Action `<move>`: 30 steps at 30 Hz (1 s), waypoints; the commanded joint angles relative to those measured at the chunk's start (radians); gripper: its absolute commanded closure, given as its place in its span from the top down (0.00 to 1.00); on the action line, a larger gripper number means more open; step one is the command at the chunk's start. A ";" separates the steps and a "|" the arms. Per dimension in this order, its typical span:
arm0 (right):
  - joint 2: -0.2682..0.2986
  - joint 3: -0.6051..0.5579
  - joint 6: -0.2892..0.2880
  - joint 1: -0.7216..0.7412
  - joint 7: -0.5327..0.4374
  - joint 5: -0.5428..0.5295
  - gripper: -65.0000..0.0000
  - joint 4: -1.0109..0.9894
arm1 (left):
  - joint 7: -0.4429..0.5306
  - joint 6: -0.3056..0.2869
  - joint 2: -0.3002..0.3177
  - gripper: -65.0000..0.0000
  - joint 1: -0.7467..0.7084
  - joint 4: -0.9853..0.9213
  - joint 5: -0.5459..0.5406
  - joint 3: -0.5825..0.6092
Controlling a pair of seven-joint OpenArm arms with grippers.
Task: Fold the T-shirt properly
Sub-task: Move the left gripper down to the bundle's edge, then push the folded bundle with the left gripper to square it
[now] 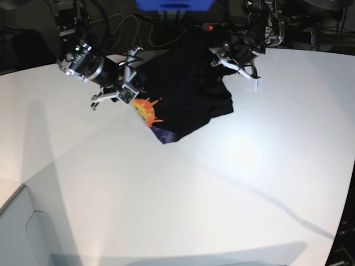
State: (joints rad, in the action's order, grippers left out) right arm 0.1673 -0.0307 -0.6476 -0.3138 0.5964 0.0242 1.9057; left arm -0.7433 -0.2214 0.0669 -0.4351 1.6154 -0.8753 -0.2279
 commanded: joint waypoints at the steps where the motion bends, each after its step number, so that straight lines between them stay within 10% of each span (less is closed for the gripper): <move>1: 0.004 0.002 -0.010 0.005 -0.026 -0.017 0.14 0.019 | 0.000 -0.003 0.027 0.00 0.008 0.012 -0.008 -0.003; 10: 0.001 0.119 -0.010 0.012 -0.026 -0.022 0.14 0.019 | -0.042 -0.002 0.166 0.00 0.107 0.010 -0.008 0.032; 17: 0.001 0.236 -0.010 0.011 -0.026 -0.022 0.14 0.019 | -0.075 0.000 0.258 0.00 0.307 -0.050 0.020 0.322; 30: 0.004 0.461 -0.010 -0.011 -0.026 -0.017 0.14 0.019 | -0.074 -0.014 0.264 0.00 0.634 -0.174 0.588 0.835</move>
State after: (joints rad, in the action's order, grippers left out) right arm 0.1623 0.4259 -0.6476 -0.3305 0.5934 0.0219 1.9068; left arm -0.7578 -0.2451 0.3244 0.2005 1.4536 -0.3298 0.6048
